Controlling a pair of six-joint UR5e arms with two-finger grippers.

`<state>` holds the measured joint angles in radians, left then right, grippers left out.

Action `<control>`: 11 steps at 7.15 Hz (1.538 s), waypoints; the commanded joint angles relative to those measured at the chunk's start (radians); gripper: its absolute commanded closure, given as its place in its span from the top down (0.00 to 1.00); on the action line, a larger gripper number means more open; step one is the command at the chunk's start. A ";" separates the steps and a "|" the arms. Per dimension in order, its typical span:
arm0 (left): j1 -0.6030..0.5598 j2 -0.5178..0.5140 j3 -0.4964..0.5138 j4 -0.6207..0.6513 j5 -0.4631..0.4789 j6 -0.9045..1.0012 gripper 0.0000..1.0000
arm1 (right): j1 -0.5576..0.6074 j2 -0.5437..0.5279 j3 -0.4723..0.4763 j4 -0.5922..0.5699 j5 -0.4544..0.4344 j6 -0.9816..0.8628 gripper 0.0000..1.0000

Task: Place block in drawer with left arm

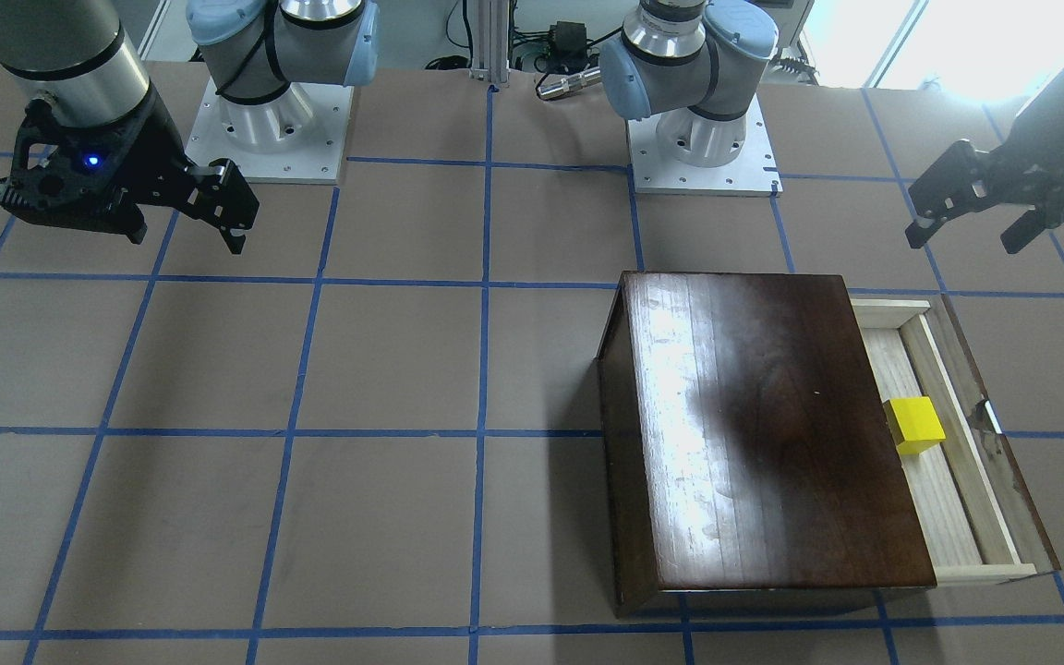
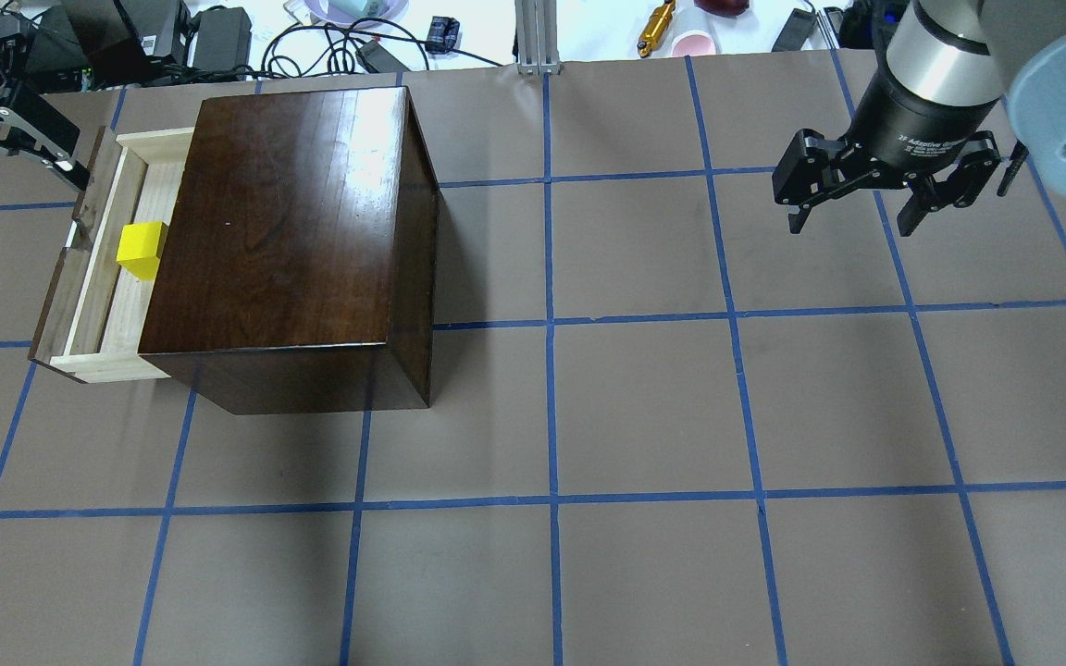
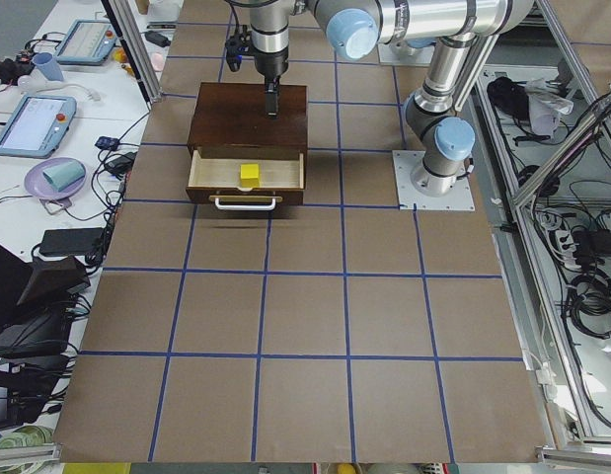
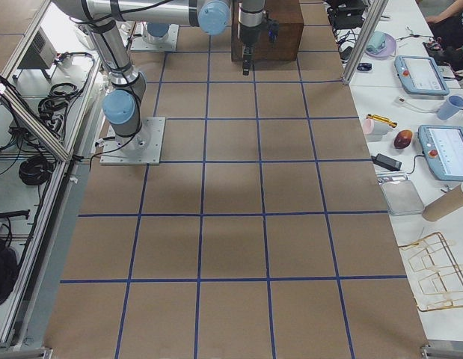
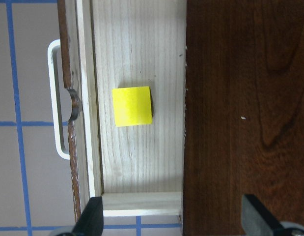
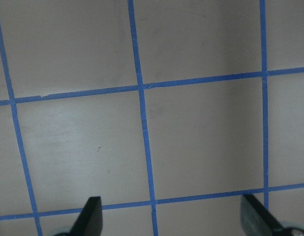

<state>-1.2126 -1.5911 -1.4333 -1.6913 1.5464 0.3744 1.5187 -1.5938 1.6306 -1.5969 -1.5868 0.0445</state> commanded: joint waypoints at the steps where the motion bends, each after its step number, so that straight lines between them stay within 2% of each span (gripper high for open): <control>1: -0.053 -0.001 0.002 -0.019 -0.005 -0.105 1.00 | 0.000 0.000 0.000 0.000 0.001 0.000 1.00; 3: -0.178 -0.015 0.002 0.013 0.000 -0.253 1.00 | 0.000 0.000 0.000 0.000 0.001 0.000 1.00; 6: -0.284 -0.036 -0.013 0.044 0.000 -0.391 1.00 | 0.000 0.000 0.000 0.000 0.001 0.000 1.00; 9: -0.312 -0.044 -0.022 0.073 0.007 -0.408 1.00 | 0.000 0.000 0.000 0.000 0.001 0.000 1.00; 11: -0.312 -0.055 -0.058 0.197 0.009 -0.364 1.00 | 0.000 0.000 0.000 0.000 0.001 0.000 1.00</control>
<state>-1.5240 -1.6403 -1.4727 -1.5611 1.5536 -0.0116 1.5186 -1.5938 1.6306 -1.5969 -1.5861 0.0445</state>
